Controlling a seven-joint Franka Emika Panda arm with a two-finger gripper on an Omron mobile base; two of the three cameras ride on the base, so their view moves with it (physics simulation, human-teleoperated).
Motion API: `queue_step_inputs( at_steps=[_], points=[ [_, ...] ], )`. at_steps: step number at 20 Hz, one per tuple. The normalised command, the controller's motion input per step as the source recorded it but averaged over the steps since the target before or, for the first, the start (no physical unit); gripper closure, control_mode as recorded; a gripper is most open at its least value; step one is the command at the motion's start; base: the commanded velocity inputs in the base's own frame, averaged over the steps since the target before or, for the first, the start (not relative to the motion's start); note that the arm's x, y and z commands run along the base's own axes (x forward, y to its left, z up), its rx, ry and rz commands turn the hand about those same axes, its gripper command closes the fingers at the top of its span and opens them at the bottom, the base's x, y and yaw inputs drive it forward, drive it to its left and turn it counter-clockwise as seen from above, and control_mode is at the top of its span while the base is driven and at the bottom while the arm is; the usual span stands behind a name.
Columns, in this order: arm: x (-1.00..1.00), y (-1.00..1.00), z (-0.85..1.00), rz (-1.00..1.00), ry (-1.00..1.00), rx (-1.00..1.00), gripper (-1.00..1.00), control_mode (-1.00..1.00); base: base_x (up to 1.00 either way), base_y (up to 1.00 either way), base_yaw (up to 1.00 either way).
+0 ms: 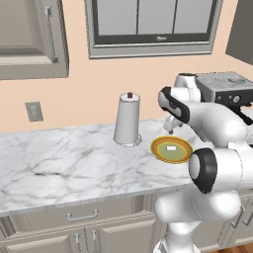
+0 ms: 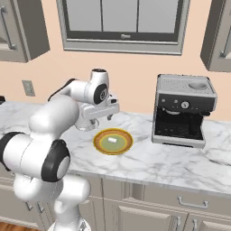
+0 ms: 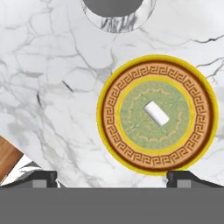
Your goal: Pick up the marshmallow and place it in the cup of hot chocolate on the dining counter.
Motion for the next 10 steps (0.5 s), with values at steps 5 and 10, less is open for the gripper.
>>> queue_step_inputs(
  at_steps=[5,10],
  points=[
    [0.42,-0.23,-0.37,0.06,0.01,-0.03,-1.0,-1.0,0.0,0.0,0.0],
    [0.3,-0.16,-0.37,0.08,0.02,-0.01,-1.0,-1.0,0.0,0.0,0.0]
  ],
)
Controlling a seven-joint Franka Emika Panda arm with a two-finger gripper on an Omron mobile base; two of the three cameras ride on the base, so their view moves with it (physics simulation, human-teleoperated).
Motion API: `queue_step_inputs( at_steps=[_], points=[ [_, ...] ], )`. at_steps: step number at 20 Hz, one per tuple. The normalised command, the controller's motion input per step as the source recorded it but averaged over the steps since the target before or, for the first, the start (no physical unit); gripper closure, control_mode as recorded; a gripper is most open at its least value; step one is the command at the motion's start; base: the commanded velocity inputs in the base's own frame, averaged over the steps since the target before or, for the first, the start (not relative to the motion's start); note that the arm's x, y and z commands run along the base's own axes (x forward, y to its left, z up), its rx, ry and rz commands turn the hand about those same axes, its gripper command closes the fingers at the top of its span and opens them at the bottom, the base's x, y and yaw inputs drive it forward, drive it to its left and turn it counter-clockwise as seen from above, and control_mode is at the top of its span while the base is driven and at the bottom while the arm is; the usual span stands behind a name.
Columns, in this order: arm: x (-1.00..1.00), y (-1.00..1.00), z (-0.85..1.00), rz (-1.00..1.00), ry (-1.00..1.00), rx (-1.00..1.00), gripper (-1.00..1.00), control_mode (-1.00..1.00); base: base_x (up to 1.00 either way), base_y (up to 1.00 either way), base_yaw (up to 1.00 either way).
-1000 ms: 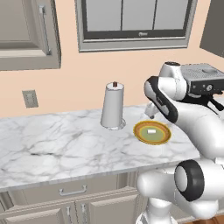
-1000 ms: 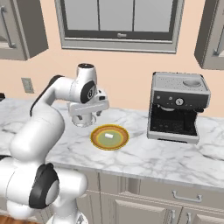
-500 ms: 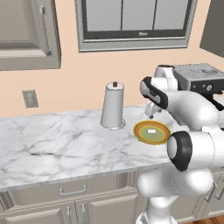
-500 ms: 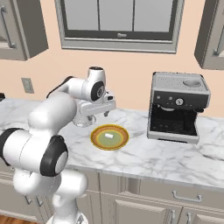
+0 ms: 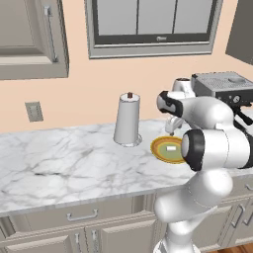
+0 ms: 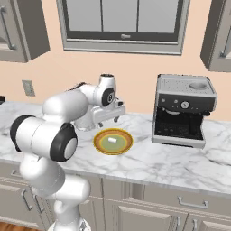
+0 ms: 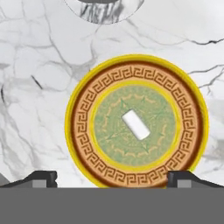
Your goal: Pick up the marshmallow and place it in the cup of hot chocolate on the dining counter.
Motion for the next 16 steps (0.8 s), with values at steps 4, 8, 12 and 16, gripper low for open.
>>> queue_step_inputs(
  at_steps=[4,8,12,16],
  points=[
    [0.08,0.0,-0.3,0.1,0.03,0.0,-1.0,-1.0,0.0,0.0,0.0],
    [0.01,0.0,-0.28,0.1,0.02,0.0,-1.0,-1.0,0.0,0.0,0.0],
    [0.1,0.0,-0.33,0.09,0.02,0.0,-1.0,-1.0,0.0,0.0,0.0],
    [0.18,0.0,-0.41,0.08,0.0,0.0,-1.0,-1.0,0.0,0.0,0.0]
  ],
)
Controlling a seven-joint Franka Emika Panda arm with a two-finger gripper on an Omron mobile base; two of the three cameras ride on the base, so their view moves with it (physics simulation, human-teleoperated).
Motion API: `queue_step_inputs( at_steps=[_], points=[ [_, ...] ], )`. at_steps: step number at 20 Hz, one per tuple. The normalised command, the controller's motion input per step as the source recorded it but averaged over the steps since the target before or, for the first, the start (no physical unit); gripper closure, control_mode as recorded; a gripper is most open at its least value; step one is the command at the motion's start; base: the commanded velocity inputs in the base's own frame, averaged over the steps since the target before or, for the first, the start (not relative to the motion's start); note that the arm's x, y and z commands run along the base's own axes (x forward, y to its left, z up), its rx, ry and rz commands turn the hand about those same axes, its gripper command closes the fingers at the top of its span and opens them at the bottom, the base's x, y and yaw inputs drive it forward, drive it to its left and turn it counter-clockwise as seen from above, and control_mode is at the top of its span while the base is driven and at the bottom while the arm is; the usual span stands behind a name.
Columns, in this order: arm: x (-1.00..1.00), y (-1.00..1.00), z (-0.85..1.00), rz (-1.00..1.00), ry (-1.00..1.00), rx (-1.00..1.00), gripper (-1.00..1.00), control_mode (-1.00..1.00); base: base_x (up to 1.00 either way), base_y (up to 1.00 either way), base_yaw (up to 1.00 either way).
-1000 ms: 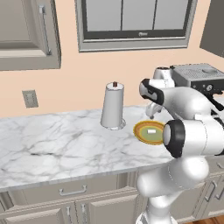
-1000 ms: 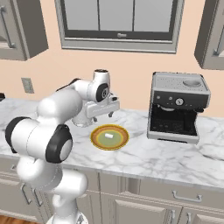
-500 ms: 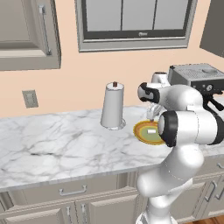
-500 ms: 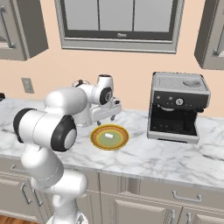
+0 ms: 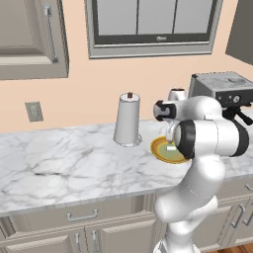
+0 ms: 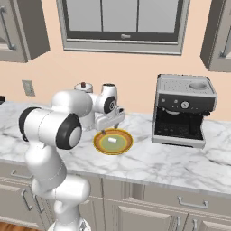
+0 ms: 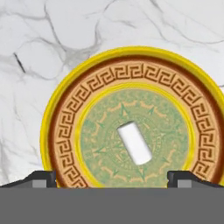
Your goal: Pick up the marshmallow and place it in the cup of hot chocolate on the dining counter.
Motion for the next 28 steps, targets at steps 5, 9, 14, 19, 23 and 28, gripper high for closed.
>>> queue_step_inputs(
  at_steps=[5,9,14,19,23,28],
  points=[
    [0.12,-0.01,-0.25,0.08,0.0,0.0,-1.0,-1.0,0.0,0.0,0.0],
    [0.12,-0.07,-0.14,0.08,0.0,0.0,-1.0,-1.0,0.0,0.0,0.0],
    [0.12,-0.07,-0.14,0.07,0.0,0.0,-1.0,-1.0,0.0,0.0,0.0],
    [0.07,0.0,-0.23,0.05,0.0,0.0,-1.0,-1.0,0.0,0.0,0.0],
    [0.0,0.0,-0.28,0.05,0.0,0.0,-1.0,-1.0,0.0,0.0,0.0],
    [0.0,0.0,-0.16,0.04,0.0,0.0,-1.0,-1.0,0.0,0.0,0.0]
  ],
)
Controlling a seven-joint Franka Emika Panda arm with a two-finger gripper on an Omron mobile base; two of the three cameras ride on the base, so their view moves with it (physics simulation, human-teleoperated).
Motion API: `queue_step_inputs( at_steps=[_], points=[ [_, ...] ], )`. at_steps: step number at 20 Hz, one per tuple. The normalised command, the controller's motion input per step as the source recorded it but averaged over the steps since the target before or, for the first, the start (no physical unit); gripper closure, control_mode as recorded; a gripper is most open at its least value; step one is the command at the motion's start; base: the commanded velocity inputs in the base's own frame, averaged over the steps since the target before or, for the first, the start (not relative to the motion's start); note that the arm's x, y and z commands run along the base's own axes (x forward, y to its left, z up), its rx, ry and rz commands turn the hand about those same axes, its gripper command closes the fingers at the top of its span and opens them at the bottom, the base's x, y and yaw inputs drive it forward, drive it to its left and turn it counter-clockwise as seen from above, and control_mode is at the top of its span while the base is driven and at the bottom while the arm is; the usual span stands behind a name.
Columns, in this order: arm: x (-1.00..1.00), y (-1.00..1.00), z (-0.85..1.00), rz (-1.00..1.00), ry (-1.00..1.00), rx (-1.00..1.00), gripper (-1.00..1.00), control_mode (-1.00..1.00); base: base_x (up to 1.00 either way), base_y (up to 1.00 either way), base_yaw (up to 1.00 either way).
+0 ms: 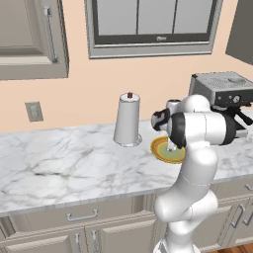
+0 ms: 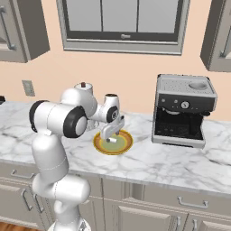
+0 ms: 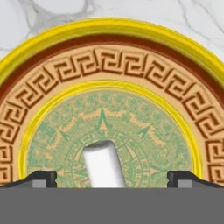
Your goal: Pick up the marshmallow and place it in the cup of hot chocolate on the dining counter.
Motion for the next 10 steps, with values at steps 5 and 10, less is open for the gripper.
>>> queue_step_inputs(
  at_steps=[5,10],
  points=[
    [0.0,0.0,-0.17,0.04,0.0,0.0,-1.0,-1.0,0.0,0.0,0.0],
    [0.0,0.0,-0.24,0.04,0.0,0.0,-1.0,-1.0,0.0,0.0,0.0]
  ],
)
